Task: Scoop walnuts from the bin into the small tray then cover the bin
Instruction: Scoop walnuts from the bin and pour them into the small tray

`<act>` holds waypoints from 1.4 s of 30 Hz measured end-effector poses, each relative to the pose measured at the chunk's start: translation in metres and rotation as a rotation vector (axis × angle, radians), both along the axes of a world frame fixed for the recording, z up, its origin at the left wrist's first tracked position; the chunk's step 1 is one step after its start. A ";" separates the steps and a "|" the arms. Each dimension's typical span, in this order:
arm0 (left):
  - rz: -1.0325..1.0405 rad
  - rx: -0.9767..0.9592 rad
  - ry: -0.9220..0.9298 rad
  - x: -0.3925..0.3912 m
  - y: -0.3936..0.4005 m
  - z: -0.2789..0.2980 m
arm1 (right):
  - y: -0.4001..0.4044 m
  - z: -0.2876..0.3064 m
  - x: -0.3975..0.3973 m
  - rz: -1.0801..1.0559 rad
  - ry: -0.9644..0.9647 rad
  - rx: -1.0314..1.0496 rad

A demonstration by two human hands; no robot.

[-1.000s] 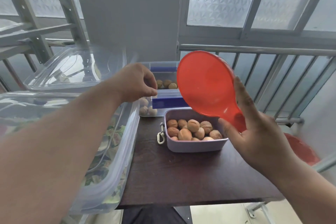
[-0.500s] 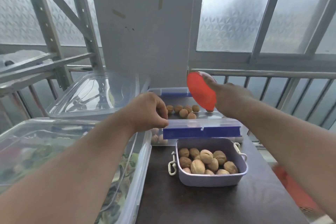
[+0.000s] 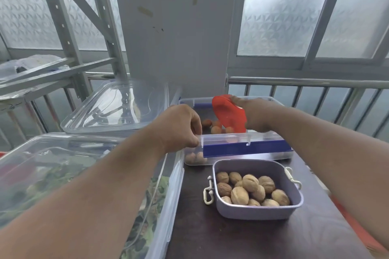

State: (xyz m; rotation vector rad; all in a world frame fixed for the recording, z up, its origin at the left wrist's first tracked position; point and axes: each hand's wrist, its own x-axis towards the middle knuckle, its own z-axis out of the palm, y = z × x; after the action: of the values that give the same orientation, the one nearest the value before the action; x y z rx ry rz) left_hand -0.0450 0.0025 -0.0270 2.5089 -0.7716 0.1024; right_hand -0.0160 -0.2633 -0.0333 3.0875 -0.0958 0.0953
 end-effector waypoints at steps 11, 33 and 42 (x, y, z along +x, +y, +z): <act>0.047 0.071 0.000 -0.002 0.003 0.002 | 0.017 0.026 -0.007 -0.029 0.373 0.574; 0.035 0.081 -0.016 0.004 0.005 0.001 | -0.015 0.028 -0.065 -0.168 0.039 1.050; 0.030 0.078 -0.022 0.005 0.006 0.000 | -0.016 0.029 -0.103 -0.225 0.062 1.106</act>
State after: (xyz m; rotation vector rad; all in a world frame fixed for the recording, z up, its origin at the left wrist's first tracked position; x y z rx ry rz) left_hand -0.0404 0.0089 -0.0271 2.5979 -0.7612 0.1121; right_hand -0.1189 -0.2792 -0.0047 4.1207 -0.7143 -0.1077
